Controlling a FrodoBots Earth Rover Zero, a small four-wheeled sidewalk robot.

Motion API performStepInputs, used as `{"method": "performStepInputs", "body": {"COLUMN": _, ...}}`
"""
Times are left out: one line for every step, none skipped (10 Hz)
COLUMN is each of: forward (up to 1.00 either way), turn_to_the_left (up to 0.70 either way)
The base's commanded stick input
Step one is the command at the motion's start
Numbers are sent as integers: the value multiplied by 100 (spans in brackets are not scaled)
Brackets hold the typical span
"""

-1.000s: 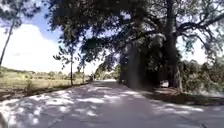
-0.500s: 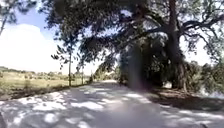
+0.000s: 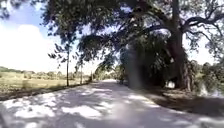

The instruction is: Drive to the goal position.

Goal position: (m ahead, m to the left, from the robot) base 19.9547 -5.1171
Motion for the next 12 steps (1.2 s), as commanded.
{"method": "performStepInputs", "body": {"forward": 70, "turn_to_the_left": 0}}
{"method": "performStepInputs", "body": {"forward": 70, "turn_to_the_left": 0}}
{"method": "performStepInputs", "body": {"forward": 70, "turn_to_the_left": 0}}
{"method": "performStepInputs", "body": {"forward": 70, "turn_to_the_left": 0}}
{"method": "performStepInputs", "body": {"forward": 70, "turn_to_the_left": 0}}
{"method": "performStepInputs", "body": {"forward": 70, "turn_to_the_left": 0}}
{"method": "performStepInputs", "body": {"forward": 70, "turn_to_the_left": 0}}
{"method": "performStepInputs", "body": {"forward": 70, "turn_to_the_left": 0}}
{"method": "performStepInputs", "body": {"forward": 70, "turn_to_the_left": 0}}
{"method": "performStepInputs", "body": {"forward": 70, "turn_to_the_left": 0}}
{"method": "performStepInputs", "body": {"forward": 70, "turn_to_the_left": 0}}
{"method": "performStepInputs", "body": {"forward": 70, "turn_to_the_left": 0}}
